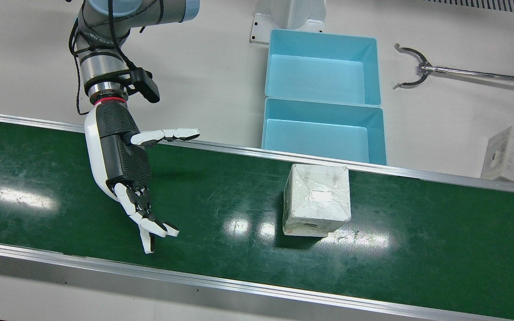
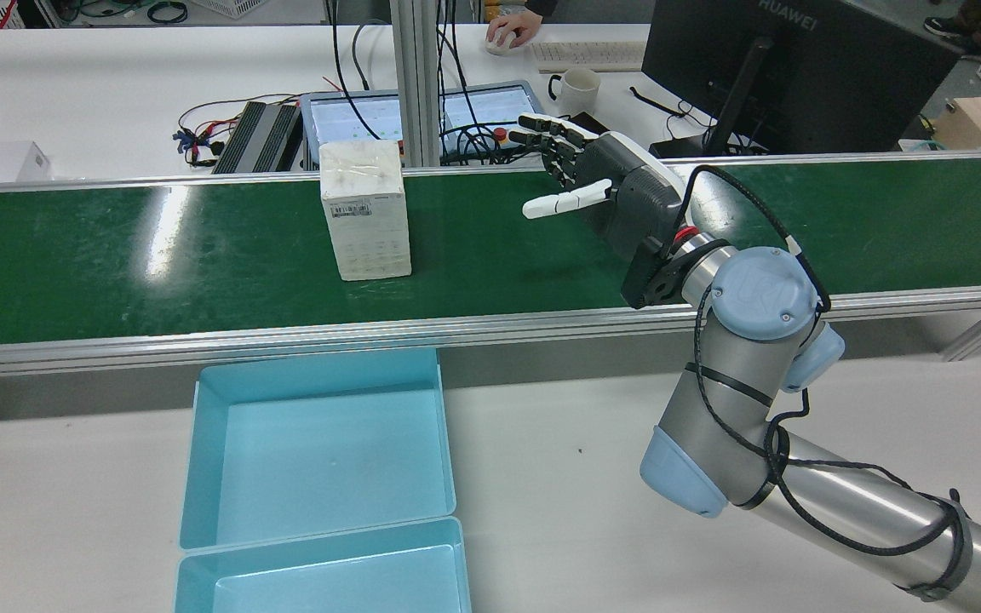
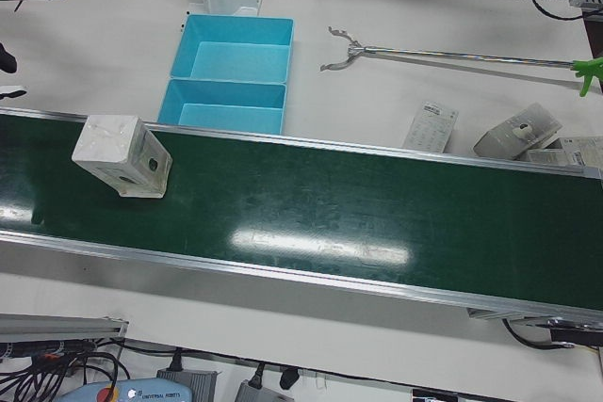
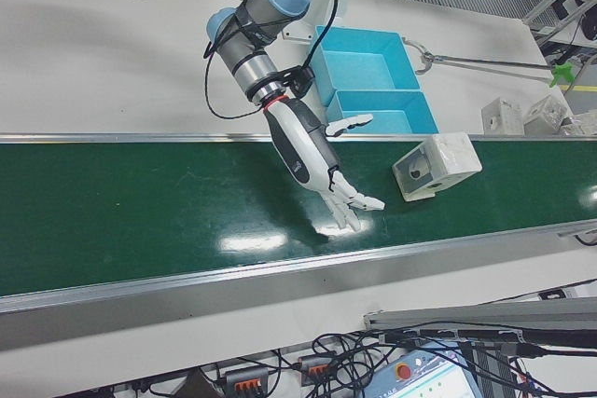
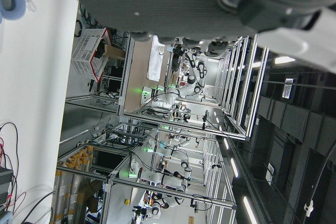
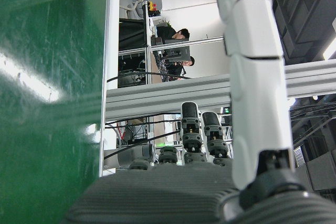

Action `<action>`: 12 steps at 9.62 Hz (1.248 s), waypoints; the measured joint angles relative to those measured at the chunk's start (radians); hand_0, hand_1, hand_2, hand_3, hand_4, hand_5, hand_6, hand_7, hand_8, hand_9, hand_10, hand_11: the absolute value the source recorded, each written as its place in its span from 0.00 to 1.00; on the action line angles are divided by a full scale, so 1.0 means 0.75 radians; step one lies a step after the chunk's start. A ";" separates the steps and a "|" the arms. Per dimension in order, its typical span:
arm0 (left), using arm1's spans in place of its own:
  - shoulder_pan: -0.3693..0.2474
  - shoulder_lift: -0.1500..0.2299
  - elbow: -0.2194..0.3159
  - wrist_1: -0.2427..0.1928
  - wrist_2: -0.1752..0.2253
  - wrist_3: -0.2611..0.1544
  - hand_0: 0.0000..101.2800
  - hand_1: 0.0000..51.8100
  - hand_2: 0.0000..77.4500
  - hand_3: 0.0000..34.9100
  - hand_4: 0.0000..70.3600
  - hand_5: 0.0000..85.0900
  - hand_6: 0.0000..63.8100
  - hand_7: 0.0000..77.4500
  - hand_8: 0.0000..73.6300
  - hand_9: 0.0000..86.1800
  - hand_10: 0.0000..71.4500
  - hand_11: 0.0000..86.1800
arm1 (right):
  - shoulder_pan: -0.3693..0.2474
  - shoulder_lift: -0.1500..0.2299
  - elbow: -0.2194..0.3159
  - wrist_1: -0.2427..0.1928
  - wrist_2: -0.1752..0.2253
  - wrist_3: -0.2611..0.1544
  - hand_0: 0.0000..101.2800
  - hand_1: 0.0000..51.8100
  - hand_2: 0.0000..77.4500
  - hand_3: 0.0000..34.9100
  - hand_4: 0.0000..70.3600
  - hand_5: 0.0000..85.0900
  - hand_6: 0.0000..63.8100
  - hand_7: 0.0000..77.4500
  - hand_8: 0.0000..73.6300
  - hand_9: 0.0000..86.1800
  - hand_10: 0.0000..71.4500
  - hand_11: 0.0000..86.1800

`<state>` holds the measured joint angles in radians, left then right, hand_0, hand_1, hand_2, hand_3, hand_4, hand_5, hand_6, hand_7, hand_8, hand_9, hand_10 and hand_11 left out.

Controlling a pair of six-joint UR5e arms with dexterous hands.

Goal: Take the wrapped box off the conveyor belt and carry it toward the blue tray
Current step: 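Move the right hand toward the white wrapped box on the belt, then close the right hand fingers around the white wrapped box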

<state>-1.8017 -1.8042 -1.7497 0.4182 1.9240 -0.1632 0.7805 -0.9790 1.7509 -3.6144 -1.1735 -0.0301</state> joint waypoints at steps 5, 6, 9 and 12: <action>0.000 0.000 0.000 0.000 0.000 0.000 0.00 0.00 0.01 0.00 0.01 0.01 0.01 0.01 0.01 0.00 0.01 0.01 | -0.015 0.068 -0.060 0.000 0.004 -0.051 0.52 0.40 0.13 0.00 0.13 0.21 0.10 0.26 0.04 0.07 0.00 0.01; 0.000 0.000 0.000 0.000 0.000 0.000 0.00 0.00 0.01 0.00 0.01 0.01 0.01 0.01 0.01 0.00 0.01 0.01 | -0.016 0.099 -0.092 0.000 0.004 -0.058 0.52 0.40 0.13 0.00 0.13 0.21 0.10 0.26 0.04 0.07 0.00 0.01; 0.000 0.000 0.000 0.000 0.000 0.000 0.00 0.00 0.01 0.00 0.01 0.01 0.01 0.01 0.01 0.00 0.01 0.01 | -0.024 0.164 -0.131 0.002 0.007 -0.108 0.53 0.40 0.13 0.04 0.13 0.22 0.12 0.27 0.04 0.07 0.00 0.01; 0.000 0.000 0.000 0.000 0.000 0.000 0.00 0.00 0.01 0.00 0.01 0.01 0.01 0.01 0.01 0.00 0.01 0.00 | -0.060 0.175 -0.134 0.001 0.010 -0.125 0.53 0.40 0.13 0.04 0.13 0.22 0.11 0.27 0.04 0.07 0.00 0.01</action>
<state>-1.8017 -1.8042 -1.7497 0.4182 1.9240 -0.1632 0.7352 -0.8476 1.6507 -3.6139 -1.1657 -0.1238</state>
